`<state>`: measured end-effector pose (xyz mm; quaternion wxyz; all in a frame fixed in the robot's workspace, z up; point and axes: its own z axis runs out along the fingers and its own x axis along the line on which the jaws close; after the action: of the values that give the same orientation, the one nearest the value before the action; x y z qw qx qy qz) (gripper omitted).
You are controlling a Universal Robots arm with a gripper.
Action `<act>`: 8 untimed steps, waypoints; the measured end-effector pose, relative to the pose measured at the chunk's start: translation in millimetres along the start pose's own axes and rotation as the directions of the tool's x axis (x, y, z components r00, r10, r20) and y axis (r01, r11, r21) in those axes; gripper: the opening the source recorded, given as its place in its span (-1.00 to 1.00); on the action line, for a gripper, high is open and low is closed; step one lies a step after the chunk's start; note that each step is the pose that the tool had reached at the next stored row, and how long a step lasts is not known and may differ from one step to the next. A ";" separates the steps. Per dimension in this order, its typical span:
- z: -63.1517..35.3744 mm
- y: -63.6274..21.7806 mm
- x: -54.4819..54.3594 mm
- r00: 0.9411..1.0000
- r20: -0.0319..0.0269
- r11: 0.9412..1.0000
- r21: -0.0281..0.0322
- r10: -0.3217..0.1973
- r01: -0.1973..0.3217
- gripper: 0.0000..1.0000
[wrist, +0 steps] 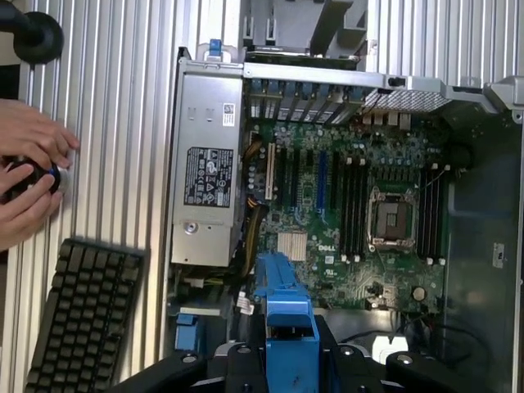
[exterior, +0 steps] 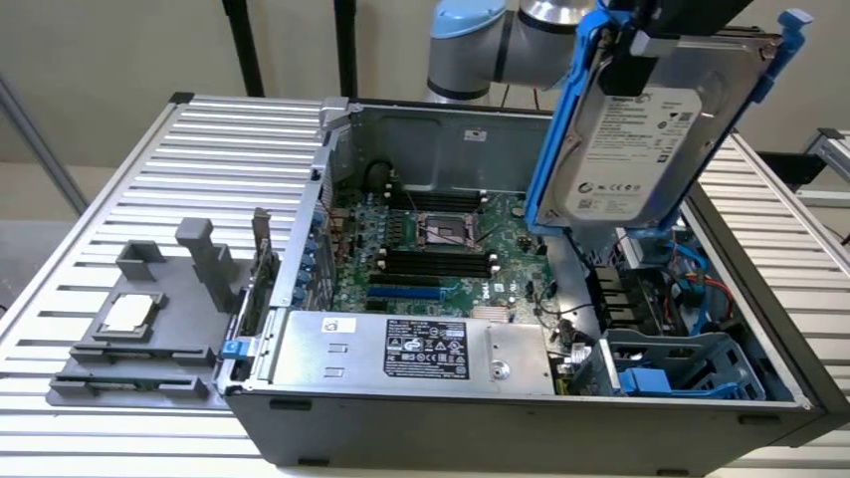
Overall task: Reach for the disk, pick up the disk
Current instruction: 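Pick up the disk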
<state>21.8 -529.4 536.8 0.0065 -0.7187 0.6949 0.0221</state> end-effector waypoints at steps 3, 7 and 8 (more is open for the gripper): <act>-0.3 -10.5 5.5 1.000 0.000 1.000 0.000 0.000 0.000 -0.35; -0.6 -24.6 12.9 1.000 0.000 1.000 0.000 0.000 0.000 -0.35; -0.8 -28.5 14.8 1.000 0.000 1.000 0.000 0.000 0.000 -0.35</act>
<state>50.7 -543.2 536.3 0.0063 -0.7187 0.6949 0.0222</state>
